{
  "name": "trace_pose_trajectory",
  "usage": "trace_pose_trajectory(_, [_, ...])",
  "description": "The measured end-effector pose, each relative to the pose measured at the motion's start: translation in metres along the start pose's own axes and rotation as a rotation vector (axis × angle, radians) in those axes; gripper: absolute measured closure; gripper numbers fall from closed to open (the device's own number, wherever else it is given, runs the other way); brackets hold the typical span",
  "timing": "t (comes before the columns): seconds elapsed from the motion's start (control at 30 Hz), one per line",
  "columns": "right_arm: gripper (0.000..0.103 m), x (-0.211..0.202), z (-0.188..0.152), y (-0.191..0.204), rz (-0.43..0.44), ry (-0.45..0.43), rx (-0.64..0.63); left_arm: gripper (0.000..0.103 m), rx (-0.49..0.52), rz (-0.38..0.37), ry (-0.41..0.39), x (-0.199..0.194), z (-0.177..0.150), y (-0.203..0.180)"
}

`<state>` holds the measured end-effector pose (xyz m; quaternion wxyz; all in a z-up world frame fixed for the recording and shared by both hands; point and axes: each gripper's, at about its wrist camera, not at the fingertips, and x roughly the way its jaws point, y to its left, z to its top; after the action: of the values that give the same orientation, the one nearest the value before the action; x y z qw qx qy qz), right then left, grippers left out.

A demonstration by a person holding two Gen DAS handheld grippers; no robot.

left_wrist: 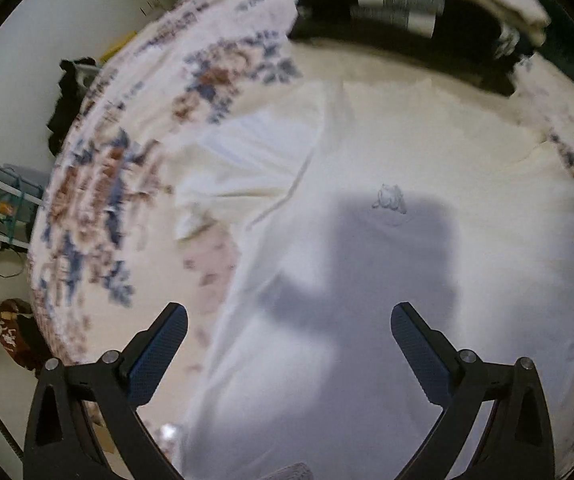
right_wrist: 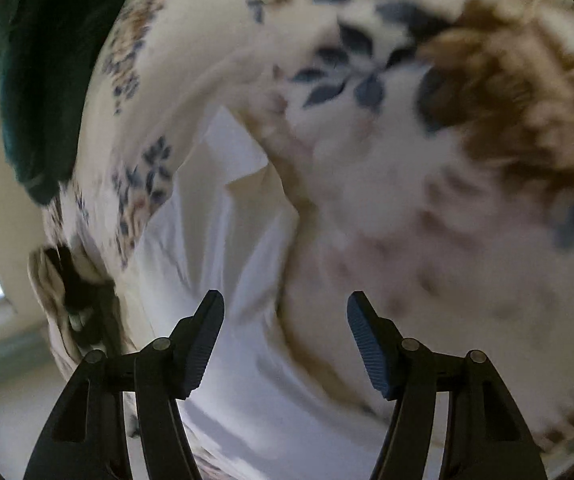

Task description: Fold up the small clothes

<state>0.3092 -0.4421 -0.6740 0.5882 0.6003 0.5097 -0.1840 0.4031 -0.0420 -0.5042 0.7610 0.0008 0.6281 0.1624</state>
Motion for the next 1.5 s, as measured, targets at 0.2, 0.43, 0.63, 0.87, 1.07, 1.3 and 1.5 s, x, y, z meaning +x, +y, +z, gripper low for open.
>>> trace_pose_trajectory(0.2, [0.082, 0.034, 0.004, 0.015, 0.046, -0.124, -0.005, 0.0, 0.035, -0.043, 0.023, 0.043, 0.005, -0.014])
trace_pose_trajectory(0.43, [0.096, 0.034, -0.058, 0.14, -0.137, -0.249, -0.492, 0.0, -0.014, -0.051, -0.004, 0.044, 0.014, 0.024])
trace_pose_trajectory(0.63, [0.096, 0.113, -0.221, 0.246, -0.357, -0.206, -1.215, 0.0, -0.068, 0.011, -0.062, 0.035, 0.009, 0.086])
trace_pose_trajectory(0.87, [0.076, 0.215, -0.336, 0.217, -0.607, -0.004, -1.566, 0.0, -0.155, 0.066, -0.003, 0.059, -0.001, 0.151])
trace_pose_trajectory(1.07, [0.047, 0.157, -0.308, 0.216, -0.379, 0.062, -1.248, 0.0, -0.222, 0.055, 0.02, 0.076, 0.002, 0.183])
trace_pose_trajectory(1.3, [0.047, 0.18, -0.278, 0.259, -0.392, 0.001, -1.123, 0.0, -0.247, 0.053, -0.003, 0.091, 0.02, 0.186])
trace_pose_trajectory(1.5, [0.098, 0.259, -0.294, 0.29, -0.615, -0.091, -1.243, 0.0, -0.243, 0.041, -0.015, 0.097, 0.034, 0.183])
